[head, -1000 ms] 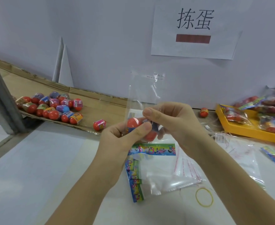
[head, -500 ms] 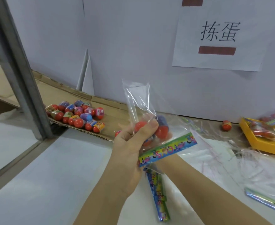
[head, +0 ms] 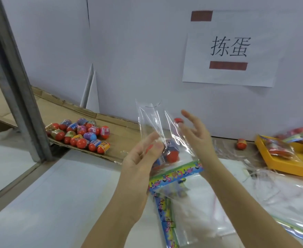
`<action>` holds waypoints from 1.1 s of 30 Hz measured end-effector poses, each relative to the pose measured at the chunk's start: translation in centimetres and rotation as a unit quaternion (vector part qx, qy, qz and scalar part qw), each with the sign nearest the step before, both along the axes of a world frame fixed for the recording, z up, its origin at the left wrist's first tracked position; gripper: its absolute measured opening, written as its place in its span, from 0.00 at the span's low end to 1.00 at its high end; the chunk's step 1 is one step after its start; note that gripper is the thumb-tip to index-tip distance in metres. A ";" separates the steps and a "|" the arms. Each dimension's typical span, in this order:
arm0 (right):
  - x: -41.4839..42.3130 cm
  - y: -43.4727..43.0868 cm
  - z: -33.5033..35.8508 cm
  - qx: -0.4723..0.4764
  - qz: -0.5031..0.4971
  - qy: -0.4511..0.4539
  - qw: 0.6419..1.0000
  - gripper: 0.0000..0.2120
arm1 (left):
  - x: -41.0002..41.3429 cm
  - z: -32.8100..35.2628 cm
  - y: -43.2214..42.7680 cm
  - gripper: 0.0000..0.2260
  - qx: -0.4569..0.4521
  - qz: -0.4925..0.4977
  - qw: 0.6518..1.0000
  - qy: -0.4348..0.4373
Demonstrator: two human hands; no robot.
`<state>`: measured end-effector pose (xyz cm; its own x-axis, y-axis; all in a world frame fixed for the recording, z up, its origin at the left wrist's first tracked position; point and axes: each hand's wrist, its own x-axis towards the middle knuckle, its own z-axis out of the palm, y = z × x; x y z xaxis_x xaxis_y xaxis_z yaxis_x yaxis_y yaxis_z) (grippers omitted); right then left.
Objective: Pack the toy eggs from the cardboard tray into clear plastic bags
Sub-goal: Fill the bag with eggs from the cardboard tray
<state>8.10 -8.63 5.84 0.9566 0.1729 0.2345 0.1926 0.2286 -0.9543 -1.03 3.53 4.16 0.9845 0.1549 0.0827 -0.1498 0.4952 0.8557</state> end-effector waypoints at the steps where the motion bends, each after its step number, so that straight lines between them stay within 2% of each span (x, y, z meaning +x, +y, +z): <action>1: -0.2 -0.9 0.6 0.013 -0.029 -0.028 0.999 0.13 | 0.0 -0.1 -0.2 0.23 0.028 0.007 1.000 -0.003; 4: -1.8 -4.3 3.0 0.072 -0.025 -0.077 0.994 0.11 | 0.1 -0.6 -0.7 0.22 0.067 0.005 0.998 -0.013; 7: -3.1 -6.0 4.7 0.078 0.028 -0.125 0.989 0.10 | 0.2 -1.1 -1.1 0.22 0.092 -0.007 0.996 -0.018; 9: -3.7 -6.3 5.4 0.033 0.029 -0.156 0.987 0.11 | 0.2 -1.4 -1.3 0.23 0.117 -0.017 0.993 -0.027; 11: -4.3 -6.4 5.9 -0.062 0.007 -0.197 0.979 0.13 | 0.2 -1.6 -1.6 0.24 0.146 -0.023 0.988 -0.040; 14: -4.8 -6.1 5.7 -0.243 -0.030 -0.236 0.941 0.15 | 0.1 -1.8 -1.7 0.25 0.179 -0.025 0.982 -0.056; 16: -4.7 -5.8 5.4 -0.316 -0.050 -0.256 0.912 0.15 | 0.0 -1.8 -1.7 0.24 0.194 -0.032 0.978 -0.066; 20: -4.7 -5.5 5.3 -0.358 -0.086 -0.270 0.890 0.15 | -0.1 -1.8 -1.5 0.21 0.222 -0.041 0.971 -0.076; 23: -4.7 -5.4 5.2 -0.400 -0.100 -0.279 0.868 0.12 | -0.1 -1.8 -1.4 0.22 0.239 -0.039 0.967 -0.082; 27: -4.5 -5.3 5.2 -0.366 -0.110 -0.269 0.884 0.08 | -0.1 -2.0 -1.3 0.22 0.247 -0.047 0.963 -0.092; 31: -4.6 -5.3 5.2 -0.422 -0.046 -0.253 0.870 0.10 | -0.1 -2.0 -1.2 0.22 0.245 -0.048 0.965 -0.085; 33: -4.6 -5.2 5.1 -0.421 -0.032 -0.253 0.870 0.09 | -0.1 -2.1 -1.2 0.22 0.231 -0.052 0.968 -0.077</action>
